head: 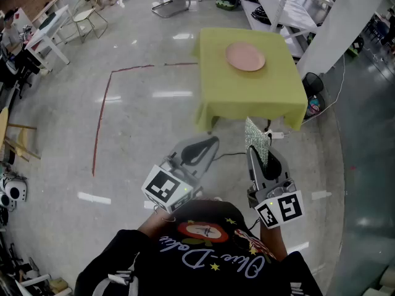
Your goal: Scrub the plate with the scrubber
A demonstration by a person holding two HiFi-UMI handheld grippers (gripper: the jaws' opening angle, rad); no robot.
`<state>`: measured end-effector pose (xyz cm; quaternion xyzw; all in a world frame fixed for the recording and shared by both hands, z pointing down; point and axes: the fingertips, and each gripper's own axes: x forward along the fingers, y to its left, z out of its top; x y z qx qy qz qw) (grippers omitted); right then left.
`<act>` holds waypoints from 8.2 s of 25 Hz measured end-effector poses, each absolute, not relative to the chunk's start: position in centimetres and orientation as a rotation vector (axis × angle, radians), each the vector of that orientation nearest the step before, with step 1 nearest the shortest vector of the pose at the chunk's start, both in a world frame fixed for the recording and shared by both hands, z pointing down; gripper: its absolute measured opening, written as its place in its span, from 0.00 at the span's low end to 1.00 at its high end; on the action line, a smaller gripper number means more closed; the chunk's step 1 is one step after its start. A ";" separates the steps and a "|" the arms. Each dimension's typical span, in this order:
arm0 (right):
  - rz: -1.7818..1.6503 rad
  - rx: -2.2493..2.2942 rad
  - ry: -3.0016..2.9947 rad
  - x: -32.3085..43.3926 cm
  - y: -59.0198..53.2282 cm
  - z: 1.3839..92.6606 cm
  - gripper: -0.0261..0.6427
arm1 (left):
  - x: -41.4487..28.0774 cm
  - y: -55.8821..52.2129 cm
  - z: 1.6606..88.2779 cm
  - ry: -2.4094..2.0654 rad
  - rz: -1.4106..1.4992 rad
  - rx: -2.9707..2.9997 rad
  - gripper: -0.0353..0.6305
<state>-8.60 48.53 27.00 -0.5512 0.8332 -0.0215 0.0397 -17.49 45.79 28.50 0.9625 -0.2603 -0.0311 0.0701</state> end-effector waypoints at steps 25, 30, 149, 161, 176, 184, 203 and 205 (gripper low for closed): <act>-0.126 -1.735 2.438 -2.6 51.2 27.1 0.14 | -14.7 47.2 29.1 -0.819 -0.054 2.885 0.06; -0.144 -1.754 2.419 -0.8 52.2 27.9 0.14 | -14.2 47.6 29.9 -0.846 -0.036 2.867 0.06; -0.152 -1.633 3.749 11.8 -22.3 62.9 0.14 | 2.4 -18.0 63.2 -0.920 0.613 2.165 0.12; -0.126 -1.415 3.931 10.3 -20.7 64.6 0.14 | 2.2 -18.5 63.6 -0.931 0.605 2.133 0.07; 0.189 -0.752 4.146 7.9 -15.3 65.0 0.14 | 2.2 -19.4 64.6 -0.922 0.585 2.031 0.18; 0.225 -0.451 4.171 7.6 -12.4 65.0 0.14 | 2.9 -19.8 65.1 -0.935 0.604 2.004 0.12; 0.312 -0.910 3.995 12.1 -18.9 61.1 0.14 | 3.5 -19.9 65.0 -0.985 0.679 2.030 0.11; 0.329 -1.016 4.000 13.1 -20.7 61.4 0.14 | 3.5 -19.9 64.9 -0.978 0.689 2.038 0.11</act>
